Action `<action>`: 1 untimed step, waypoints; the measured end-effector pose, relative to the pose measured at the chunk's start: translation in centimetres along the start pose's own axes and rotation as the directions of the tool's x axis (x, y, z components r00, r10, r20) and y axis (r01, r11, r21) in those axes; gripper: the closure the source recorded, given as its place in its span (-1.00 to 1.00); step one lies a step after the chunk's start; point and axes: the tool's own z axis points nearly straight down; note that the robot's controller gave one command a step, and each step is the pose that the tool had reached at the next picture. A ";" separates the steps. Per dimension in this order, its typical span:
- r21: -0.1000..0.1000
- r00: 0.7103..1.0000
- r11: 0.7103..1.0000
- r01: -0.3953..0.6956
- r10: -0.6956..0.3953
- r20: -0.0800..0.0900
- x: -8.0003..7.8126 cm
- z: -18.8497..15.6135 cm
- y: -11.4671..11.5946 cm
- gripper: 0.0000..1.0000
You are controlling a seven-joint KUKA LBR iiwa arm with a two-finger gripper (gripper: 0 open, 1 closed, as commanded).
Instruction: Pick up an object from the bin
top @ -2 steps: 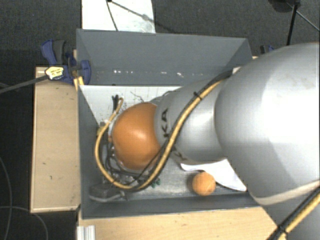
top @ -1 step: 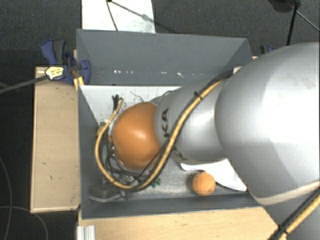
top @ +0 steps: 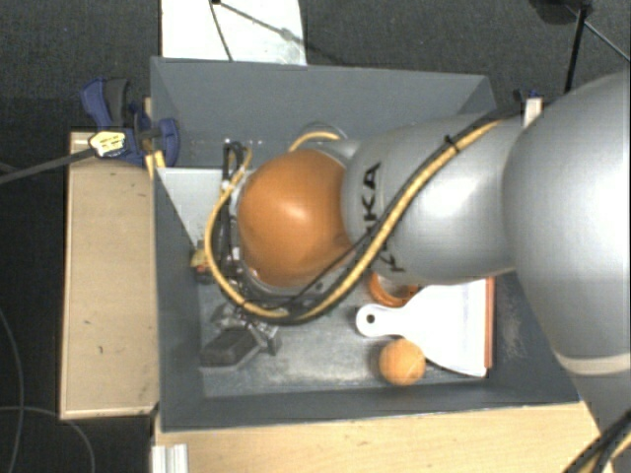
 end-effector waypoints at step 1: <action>0.000 0.961 0.961 -0.275 0.275 -0.001 1.5 0.1 0.2 1.00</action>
Offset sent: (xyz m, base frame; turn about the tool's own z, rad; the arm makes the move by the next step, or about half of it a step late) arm 0.0000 0.0000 0.0000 0.0000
